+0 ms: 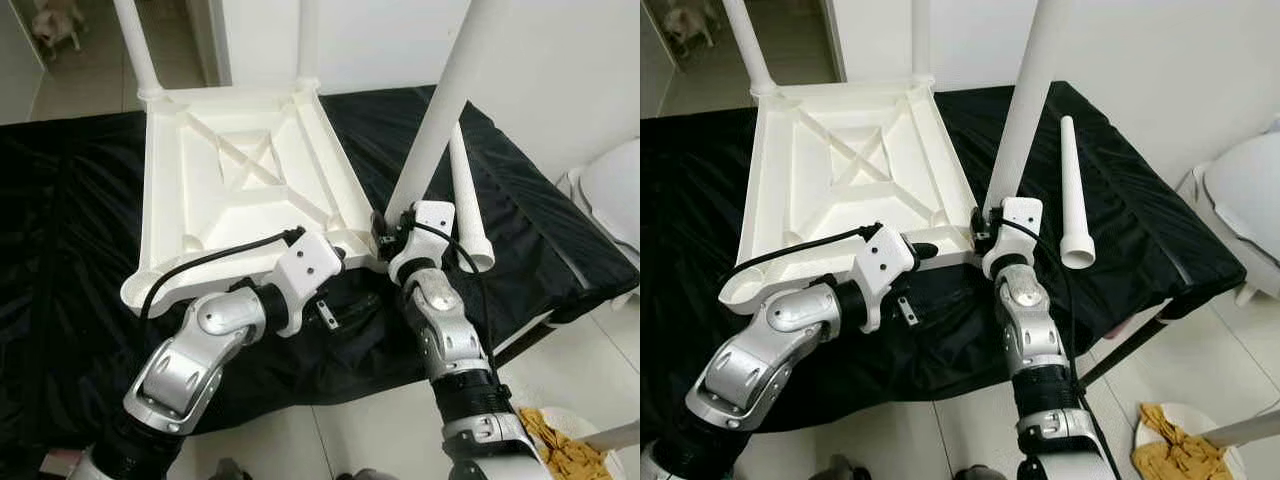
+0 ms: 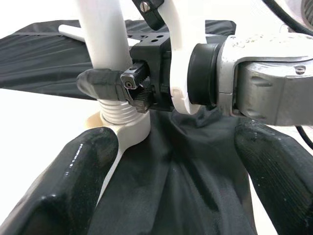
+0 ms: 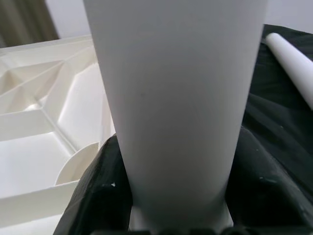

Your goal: Building children table

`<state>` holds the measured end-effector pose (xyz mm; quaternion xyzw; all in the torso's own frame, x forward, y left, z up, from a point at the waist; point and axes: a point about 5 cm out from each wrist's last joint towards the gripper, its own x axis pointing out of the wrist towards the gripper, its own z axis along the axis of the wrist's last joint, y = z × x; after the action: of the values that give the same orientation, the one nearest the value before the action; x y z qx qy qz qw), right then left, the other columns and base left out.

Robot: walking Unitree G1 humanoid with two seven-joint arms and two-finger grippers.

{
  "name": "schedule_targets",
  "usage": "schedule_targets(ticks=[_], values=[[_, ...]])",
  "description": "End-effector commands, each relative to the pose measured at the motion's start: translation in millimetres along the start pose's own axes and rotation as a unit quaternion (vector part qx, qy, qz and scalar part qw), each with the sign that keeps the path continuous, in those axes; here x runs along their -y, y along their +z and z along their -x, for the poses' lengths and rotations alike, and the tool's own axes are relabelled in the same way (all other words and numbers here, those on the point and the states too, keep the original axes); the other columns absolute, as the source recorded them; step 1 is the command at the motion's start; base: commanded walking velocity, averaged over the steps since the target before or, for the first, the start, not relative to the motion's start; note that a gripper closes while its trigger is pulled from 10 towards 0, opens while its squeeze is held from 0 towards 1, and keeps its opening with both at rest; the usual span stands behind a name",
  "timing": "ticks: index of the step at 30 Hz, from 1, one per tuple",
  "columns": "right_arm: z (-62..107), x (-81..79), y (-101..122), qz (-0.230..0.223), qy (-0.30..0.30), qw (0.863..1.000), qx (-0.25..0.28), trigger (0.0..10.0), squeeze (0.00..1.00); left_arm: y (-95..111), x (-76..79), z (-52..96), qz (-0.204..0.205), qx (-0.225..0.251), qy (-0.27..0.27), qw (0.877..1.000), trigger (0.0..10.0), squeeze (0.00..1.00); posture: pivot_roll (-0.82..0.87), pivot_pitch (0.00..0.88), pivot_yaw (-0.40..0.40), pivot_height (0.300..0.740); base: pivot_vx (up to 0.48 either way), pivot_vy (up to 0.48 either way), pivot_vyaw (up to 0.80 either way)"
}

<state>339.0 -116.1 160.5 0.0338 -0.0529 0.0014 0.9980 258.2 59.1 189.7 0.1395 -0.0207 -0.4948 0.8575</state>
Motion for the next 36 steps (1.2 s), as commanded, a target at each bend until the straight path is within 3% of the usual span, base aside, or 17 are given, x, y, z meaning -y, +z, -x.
schedule_targets(ticks=[1, 5, 6, 7, 8, 11, 12, 23, 24, 29, 30, 36], values=[[5.7, 3.9, -13.5, -0.003, -0.033, 0.999, -0.036, 0.0, 0.00, -1.1, 0.9, -2.5, -0.004, -0.002, -0.002, 1.000, 10.0, 0.00, -0.06, 0.035, -0.025, 0.740, 0.000, 0.000, 0.00], [6.9, 1.9, -14.3, -0.003, -0.040, 0.998, -0.041, 0.0, 0.00, -0.8, 0.9, -3.3, -0.005, 0.000, -0.003, 1.000, 10.0, 0.00, -0.06, 0.027, -0.025, 0.740, 0.000, 0.000, 0.00], [7.3, 2.5, -14.5, 0.001, -0.038, 0.998, -0.041, 1.0, 0.00, -0.7, 0.5, -3.8, -0.006, 0.000, -0.004, 1.000, 10.0, 0.00, -0.06, 0.020, -0.025, 0.740, 0.000, 0.000, 0.00], [7.3, 2.5, -14.5, 0.001, -0.038, 0.998, -0.041, 1.0, 0.00, -0.7, 0.5, -3.8, -0.006, 0.000, -0.004, 1.000, 10.0, 0.00, -0.06, 0.020, -0.025, 0.740, 0.000, 0.000, 0.00], [7.0, 3.0, -14.9, 0.008, -0.030, 0.999, -0.042, 10.0, 0.00, -0.2, 0.3, -4.3, -0.007, 0.001, -0.004, 1.000, 10.0, 0.00, -0.07, 0.019, -0.026, 0.740, 0.000, 0.000, 0.00], [7.5, 4.6, -14.3, 0.012, -0.023, 0.999, -0.044, 10.0, 0.00, 0.1, 0.0, -5.0, -0.008, 0.002, -0.005, 1.000, 10.0, 0.00, -0.07, 0.017, -0.025, 0.740, 0.000, 0.000, 0.00], [7.2, 6.8, -13.6, 0.008, -0.021, 0.999, -0.040, 10.0, 1.00, 0.1, 0.3, -5.2, -0.009, 0.002, -0.005, 1.000, 10.0, 0.00, -0.07, 0.016, -0.025, 0.740, 0.000, 0.000, 0.00], [5.4, 9.1, -5.9, 0.003, 0.029, 0.999, -0.017, 10.0, 1.00, -1.0, -0.1, -5.0, -0.010, 0.001, -0.002, 1.000, 10.0, 0.00, -0.06, 0.019, -0.027, 0.740, 0.000, 0.000, 0.00], [4.7, 10.3, -4.7, 0.001, 0.036, 0.999, -0.014, 10.0, 0.00, -1.1, -0.4, -4.8, -0.011, 0.001, -0.001, 1.000, 10.0, 0.00, -0.06, 0.020, -0.027, 0.740, 0.000, 0.000, 0.00], [0.4, 17.4, -2.5, 0.004, 0.093, 0.995, -0.019, 10.0, 0.00, -0.9, -2.0, -4.1, -0.012, 0.000, 0.001, 1.000, 10.0, 0.00, -0.06, 0.030, -0.024, 0.740, 0.000, 0.000, 0.00], [-3.0, 25.7, 1.6, 0.014, 0.152, 0.988, -0.013, 10.0, 0.00, -0.3, -3.6, -3.7, -0.013, 0.000, 0.005, 1.000, 10.0, 0.00, -0.06, 0.040, -0.021, 0.740, 0.000, 0.000, 0.00], [-8.3, 39.5, 4.6, 0.052, 0.232, 0.971, -0.014, 10.0, 0.00, -1.8, -7.1, -1.7, -0.010, -0.004, 0.013, 1.000, 10.0, 0.00, -0.06, 0.048, -0.017, 0.740, 0.000, 0.000, 0.00]])
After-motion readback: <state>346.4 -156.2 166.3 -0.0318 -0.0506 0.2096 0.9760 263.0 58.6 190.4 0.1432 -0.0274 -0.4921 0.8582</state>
